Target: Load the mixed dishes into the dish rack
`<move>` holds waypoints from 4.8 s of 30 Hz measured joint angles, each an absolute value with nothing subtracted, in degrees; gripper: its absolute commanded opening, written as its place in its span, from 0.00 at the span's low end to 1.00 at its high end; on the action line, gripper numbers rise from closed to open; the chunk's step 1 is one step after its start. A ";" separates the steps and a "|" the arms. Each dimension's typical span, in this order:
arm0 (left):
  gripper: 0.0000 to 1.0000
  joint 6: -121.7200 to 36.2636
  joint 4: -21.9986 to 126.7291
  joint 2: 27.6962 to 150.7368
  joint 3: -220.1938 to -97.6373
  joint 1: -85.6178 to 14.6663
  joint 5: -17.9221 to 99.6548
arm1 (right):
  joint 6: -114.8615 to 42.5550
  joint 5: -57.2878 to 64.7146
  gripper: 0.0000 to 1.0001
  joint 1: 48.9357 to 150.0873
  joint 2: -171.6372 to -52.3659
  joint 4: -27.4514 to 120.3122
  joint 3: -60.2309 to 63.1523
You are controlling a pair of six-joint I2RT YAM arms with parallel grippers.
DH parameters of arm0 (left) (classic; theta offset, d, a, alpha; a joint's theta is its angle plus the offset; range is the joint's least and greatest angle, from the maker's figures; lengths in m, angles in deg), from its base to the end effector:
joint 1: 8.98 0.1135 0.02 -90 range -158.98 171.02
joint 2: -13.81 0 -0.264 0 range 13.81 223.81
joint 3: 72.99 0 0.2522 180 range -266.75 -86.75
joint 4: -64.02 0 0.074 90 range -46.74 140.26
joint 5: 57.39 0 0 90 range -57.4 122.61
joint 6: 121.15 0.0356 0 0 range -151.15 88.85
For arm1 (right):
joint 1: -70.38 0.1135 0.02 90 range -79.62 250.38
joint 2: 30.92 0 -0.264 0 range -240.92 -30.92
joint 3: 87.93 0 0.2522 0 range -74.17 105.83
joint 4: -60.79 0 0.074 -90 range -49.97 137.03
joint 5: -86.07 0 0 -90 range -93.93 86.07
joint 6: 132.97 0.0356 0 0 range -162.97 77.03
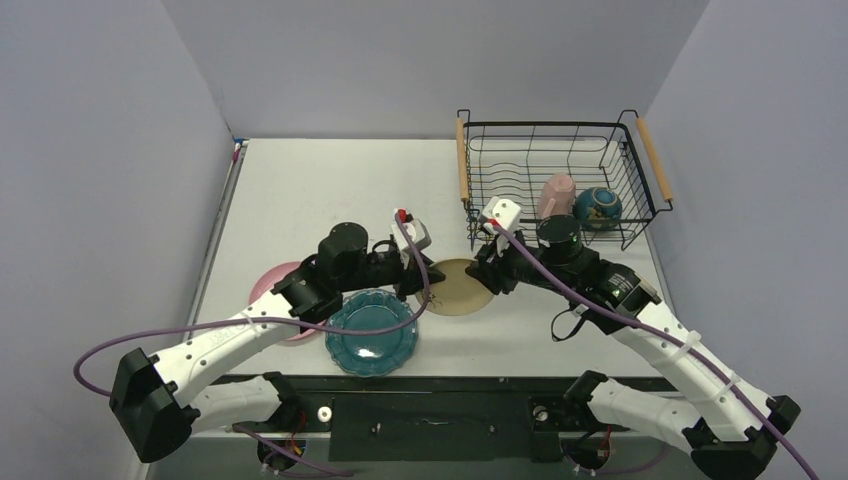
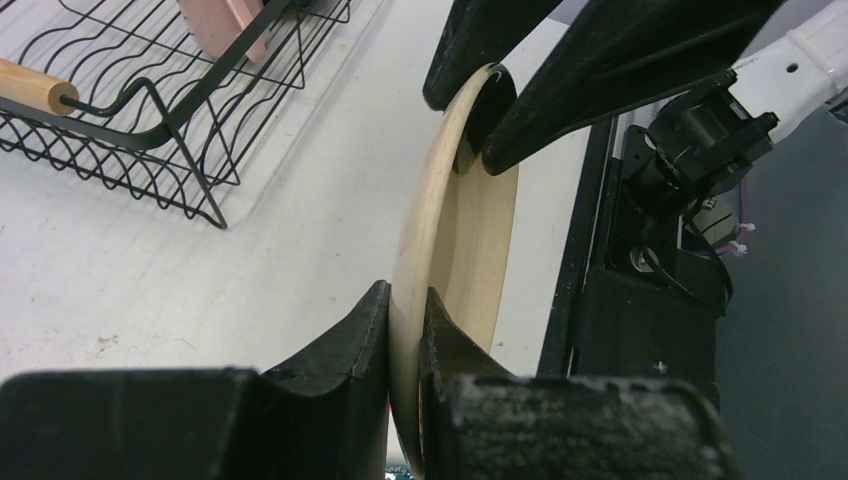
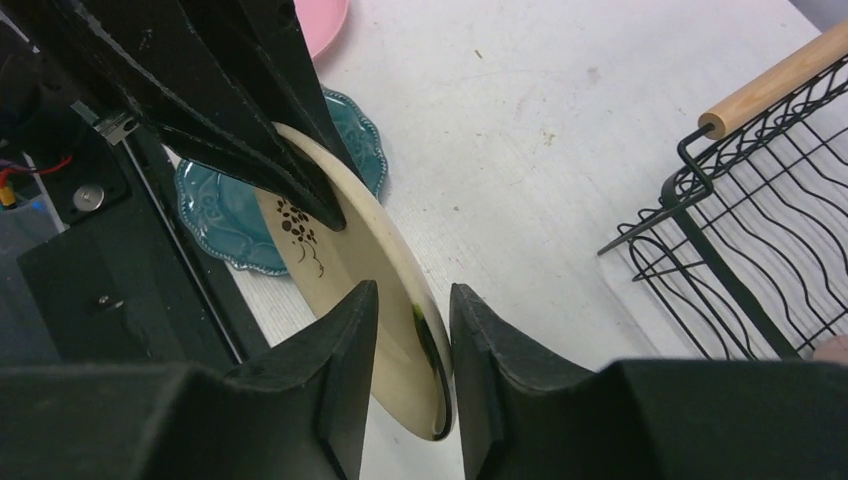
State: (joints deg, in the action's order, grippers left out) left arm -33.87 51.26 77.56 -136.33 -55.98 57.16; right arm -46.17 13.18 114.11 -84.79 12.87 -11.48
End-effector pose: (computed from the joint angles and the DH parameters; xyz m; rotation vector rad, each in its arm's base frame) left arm 0.1658 -0.1995 0.3242 1.0021 1.6081 -0.9911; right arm 0.1336 0.1423 0.3773 -1.0019 1.8147 0.7436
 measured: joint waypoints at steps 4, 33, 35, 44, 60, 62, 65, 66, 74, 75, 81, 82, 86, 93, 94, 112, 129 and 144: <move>0.00 -33.02 50.64 77.42 -136.33 -57.23 57.51 | -46.85 17.55 0.27 112.51 -85.14 12.57 -11.56; 0.87 -35.38 47.30 70.87 -138.75 -58.93 26.89 | -56.68 -2.21 0.00 108.06 -85.95 10.51 -6.80; 0.87 -35.88 47.43 69.71 -138.75 -58.19 23.11 | -59.44 -5.45 0.00 105.91 -87.56 11.04 -2.76; 0.87 -36.43 47.41 68.77 -137.86 -59.04 18.63 | -76.03 -10.17 0.00 92.65 -101.57 12.94 12.00; 0.87 -34.24 47.80 67.96 -137.22 -63.35 15.17 | -102.54 2.01 0.00 86.13 -123.19 2.45 16.54; 0.87 -33.80 47.91 67.98 -137.05 -63.45 14.98 | -104.97 3.51 0.00 86.11 -124.13 1.07 16.54; 0.87 -33.50 47.96 68.00 -136.85 -63.61 14.69 | -108.79 5.20 0.00 86.11 -125.42 -0.76 16.54; 0.87 -33.45 47.96 68.03 -136.81 -63.70 14.61 | -109.97 5.77 0.00 86.11 -125.94 -1.22 16.54; 0.87 -33.35 48.44 68.33 -136.72 -64.15 14.32 | -115.65 8.87 0.00 86.24 -130.58 -2.60 16.59; 0.87 -33.30 48.48 68.40 -136.70 -64.20 14.30 | -116.07 9.00 0.00 86.31 -131.15 -2.75 16.67; 0.87 -32.97 48.79 68.86 -136.70 -64.39 13.73 | -117.20 9.15 0.00 86.59 -132.98 -2.84 16.76; 0.87 -32.95 48.79 68.90 -136.70 -64.39 13.71 | -117.31 9.20 0.00 86.61 -132.98 -2.84 16.76; 0.87 -32.78 48.81 69.08 -136.70 -64.39 13.69 | -117.40 9.18 0.00 86.74 -133.16 -2.82 16.76; 0.87 -32.38 48.83 69.12 -136.70 -64.39 13.67 | -117.31 8.48 0.15 87.75 -135.21 -2.73 16.70; 0.87 -32.38 48.83 69.12 -136.68 -64.39 13.67 | -117.18 8.45 0.18 87.82 -135.52 -2.73 16.67; 0.87 -32.45 49.66 69.80 -136.48 -64.39 13.75 | -112.86 7.03 0.81 88.03 -127.56 1.38 12.85; 0.89 -37.21 49.38 76.83 -136.09 -61.79 12.49 | -74.26 4.37 0.86 87.53 -95.02 28.63 -12.48; 0.88 -63.99 32.50 71.04 -133.44 -48.66 13.34 | -12.93 -13.14 0.87 129.85 -90.38 46.05 -31.87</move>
